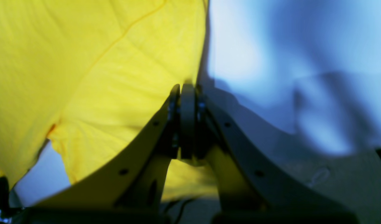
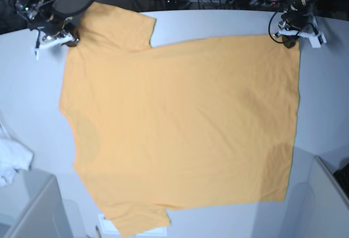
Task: Fold the T-shirt properly
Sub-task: 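Grasp the shoulder corners with both grippers and pull the shirt taut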
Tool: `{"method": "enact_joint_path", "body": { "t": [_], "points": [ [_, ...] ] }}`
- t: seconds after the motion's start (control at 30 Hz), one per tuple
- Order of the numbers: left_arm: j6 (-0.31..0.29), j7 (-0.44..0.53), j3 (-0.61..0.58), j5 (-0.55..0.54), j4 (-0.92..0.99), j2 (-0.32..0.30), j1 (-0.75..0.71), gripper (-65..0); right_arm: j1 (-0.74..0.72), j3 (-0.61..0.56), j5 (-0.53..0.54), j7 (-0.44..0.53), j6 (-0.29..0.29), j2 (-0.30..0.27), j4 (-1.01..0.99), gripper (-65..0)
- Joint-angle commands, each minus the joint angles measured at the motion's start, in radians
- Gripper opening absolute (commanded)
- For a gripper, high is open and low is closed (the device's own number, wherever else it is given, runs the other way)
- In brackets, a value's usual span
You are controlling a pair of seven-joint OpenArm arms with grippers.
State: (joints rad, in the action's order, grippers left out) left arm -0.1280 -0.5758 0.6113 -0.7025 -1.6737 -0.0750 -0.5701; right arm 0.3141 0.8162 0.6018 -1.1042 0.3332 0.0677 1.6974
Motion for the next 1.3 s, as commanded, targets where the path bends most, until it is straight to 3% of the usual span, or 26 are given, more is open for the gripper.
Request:
{"method": "enact_joint_path", "body": {
  "t": [0.0, 0.43, 0.6, 1.03, 1.13, 1.27],
  "points": [
    [0.011, -0.010, 0.005, 0.011, -0.035, -0.007, -0.029, -65.0, 0.013, -0.001, -0.009, -0.004, -0.001, -0.007, 0.031, -65.0],
    [0.011, -0.011, 0.005, 0.011, -0.210, -0.001, -0.123, -65.0, 0.067, -0.007, -0.007, -0.006, 0.001, 0.024, 0.203, -65.0],
    [0.011, -0.011, 0.005, 0.011, -0.277, 0.001, -0.115, -65.0, 0.058, -0.068, 0.082, -0.006, -0.009, -0.012, 0.204, -65.0],
    [0.018, -0.013, 0.005, 0.013, -0.276, -0.006, -0.047, -65.0, -0.114, -0.091, 0.086, -0.070, -0.013, -0.024, 0.206, -65.0],
    [0.018, -0.013, 0.005, 0.013, -0.277, -0.006, -0.028, -65.0, -0.149, -0.096, 0.093, -0.093, -0.062, -0.039, 0.206, -65.0],
    [0.018, -0.013, 0.005, 0.013, -0.266, -0.006, -0.006, -65.0, -0.192, -0.094, 0.096, -0.109, -0.076, -0.044, 0.206, -65.0]
  ]
}}
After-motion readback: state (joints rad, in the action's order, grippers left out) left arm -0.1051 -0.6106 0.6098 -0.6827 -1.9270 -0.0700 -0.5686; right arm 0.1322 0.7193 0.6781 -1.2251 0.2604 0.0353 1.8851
